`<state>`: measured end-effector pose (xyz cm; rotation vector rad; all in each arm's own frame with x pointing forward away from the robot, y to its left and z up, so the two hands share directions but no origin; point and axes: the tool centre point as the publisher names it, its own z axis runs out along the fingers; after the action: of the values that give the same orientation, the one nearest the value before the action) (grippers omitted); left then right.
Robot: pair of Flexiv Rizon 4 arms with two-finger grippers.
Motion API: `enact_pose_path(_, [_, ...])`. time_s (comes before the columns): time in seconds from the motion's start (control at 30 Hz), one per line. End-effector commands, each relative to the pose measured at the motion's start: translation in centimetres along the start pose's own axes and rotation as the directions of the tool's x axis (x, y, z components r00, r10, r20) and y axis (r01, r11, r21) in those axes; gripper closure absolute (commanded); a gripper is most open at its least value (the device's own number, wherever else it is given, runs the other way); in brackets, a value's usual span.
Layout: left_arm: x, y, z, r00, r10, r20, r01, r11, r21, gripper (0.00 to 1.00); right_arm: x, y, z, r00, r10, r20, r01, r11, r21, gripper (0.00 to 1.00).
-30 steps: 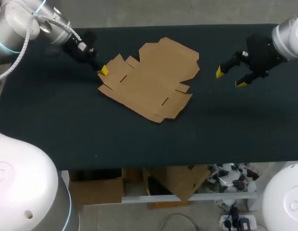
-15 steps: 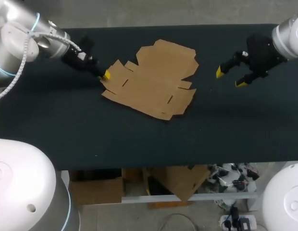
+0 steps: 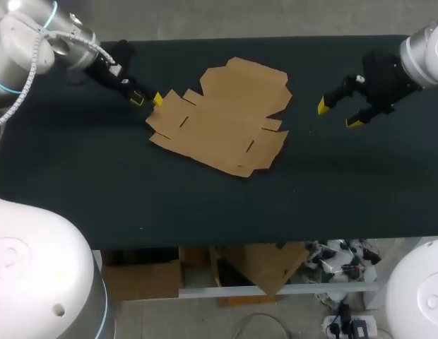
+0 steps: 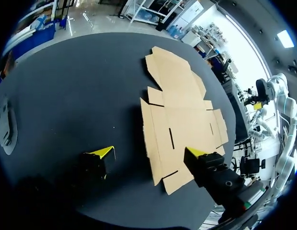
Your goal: Assemble the packaging by folding the flat box into shape, placing the metal phone stand inside, and closing the box properly
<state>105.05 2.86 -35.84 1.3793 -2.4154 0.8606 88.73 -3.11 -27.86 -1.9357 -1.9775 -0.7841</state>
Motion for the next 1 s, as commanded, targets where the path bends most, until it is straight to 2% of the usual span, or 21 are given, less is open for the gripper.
enact_pose_path(0.03, [-2.0, -1.4, -0.1, 0.998, 0.008, -0.056, -0.017, 0.988, -0.156, 0.00, 0.0, 0.0, -0.1, 1.000, 0.000, 0.001, 0.000, 1.000, 0.002, 0.00])
enact_pose_path(0.1, [-2.5, -1.7, -0.1, 0.997, 0.016, -0.079, -0.031, 0.983, -0.183, 0.00, 0.0, 0.0, -0.1, 1.000, 0.000, 0.001, 0.000, 1.000, 0.002, 0.00])
enact_pose_path(0.2, [-2.9, -2.1, -0.4, 0.991, 0.080, -0.108, -0.105, 0.963, -0.249, 0.00, 0.0, 0.0, -0.1, 1.000, 0.000, 0.001, 0.000, 1.000, 0.002, 0.00])
enact_pose_path(0.27, [-3.1, -2.6, -0.9, 0.992, 0.113, -0.050, -0.123, 0.946, -0.300, 0.00, 0.0, 0.0, -0.1, 1.000, 0.000, 0.001, 0.000, 1.000, 0.002, 0.00])
enact_pose_path(0.67, [-3.1, -2.6, -0.9, 0.992, 0.113, -0.050, -0.123, 0.946, -0.300, 0.00, 0.0, 0.0, -0.1, 1.000, 0.000, 0.001, 0.000, 1.000, 0.002, 0.00])
enact_pose_path(0.7, [-3.1, -3.1, -0.8, 0.994, 0.095, -0.049, -0.106, 0.945, -0.311, 0.00, 0.0, 0.0, -0.1, 1.000, 0.000, 0.001, 0.000, 1.000, 0.002, 0.00])
enact_pose_path(0.87, [-2.2, -3.2, -0.3, 0.997, 0.064, -0.038, -0.072, 0.962, -0.264, 0.00, 0.0, 0.0, -0.1, 1.000, 0.000, 0.001, 0.000, 1.000, 0.002, 0.00])
enact_pose_path(1.0, [-1.6, -2.9, 0.7, 0.997, 0.073, -0.027, -0.078, 0.963, -0.260, 0.00, 0.0, 0.0, -0.1, 1.000, 0.000, 0.001, 0.000, 1.000, 0.002, 0.00])
